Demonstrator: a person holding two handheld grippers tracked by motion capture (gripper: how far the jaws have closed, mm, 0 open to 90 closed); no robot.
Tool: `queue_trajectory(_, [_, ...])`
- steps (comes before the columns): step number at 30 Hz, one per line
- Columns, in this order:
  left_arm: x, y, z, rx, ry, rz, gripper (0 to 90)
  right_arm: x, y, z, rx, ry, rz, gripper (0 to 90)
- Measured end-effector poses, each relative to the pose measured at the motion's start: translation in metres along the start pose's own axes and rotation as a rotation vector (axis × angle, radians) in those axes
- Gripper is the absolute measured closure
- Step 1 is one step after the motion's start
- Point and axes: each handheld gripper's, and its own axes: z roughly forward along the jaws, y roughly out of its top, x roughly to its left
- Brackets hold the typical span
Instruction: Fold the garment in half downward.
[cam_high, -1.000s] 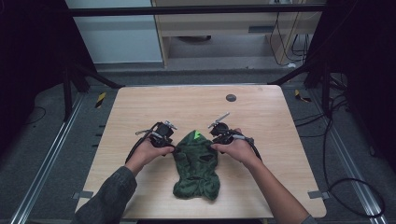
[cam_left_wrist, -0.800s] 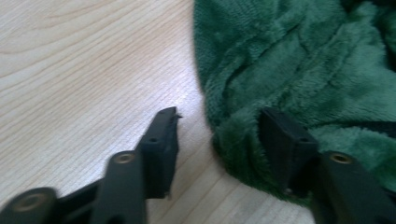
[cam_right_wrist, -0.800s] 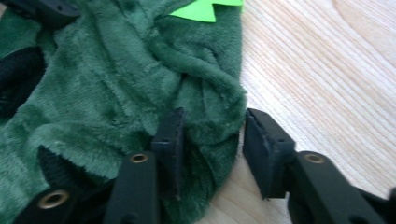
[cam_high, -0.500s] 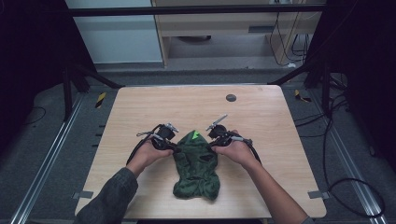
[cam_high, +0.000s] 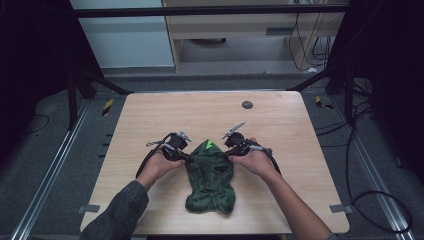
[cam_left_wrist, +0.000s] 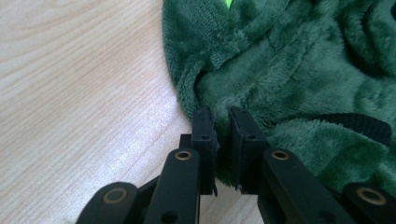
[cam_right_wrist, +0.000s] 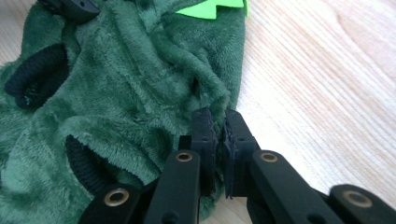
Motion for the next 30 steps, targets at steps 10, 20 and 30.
queue_trajectory(10, [-0.003,0.012,-0.014,-0.035,0.019,0.021,82.0,0.0,0.009,-0.019,-0.031,-0.022,-0.021,85.6])
queue_trajectory(20, [-0.001,0.025,-0.03,-0.081,0.05,0.035,82.1,-0.003,0.022,-0.035,-0.072,-0.048,-0.053,85.9])
queue_trajectory(30, [0.002,0.032,-0.039,-0.1,0.076,0.045,82.1,-0.004,0.033,-0.046,-0.125,-0.075,-0.07,86.0])
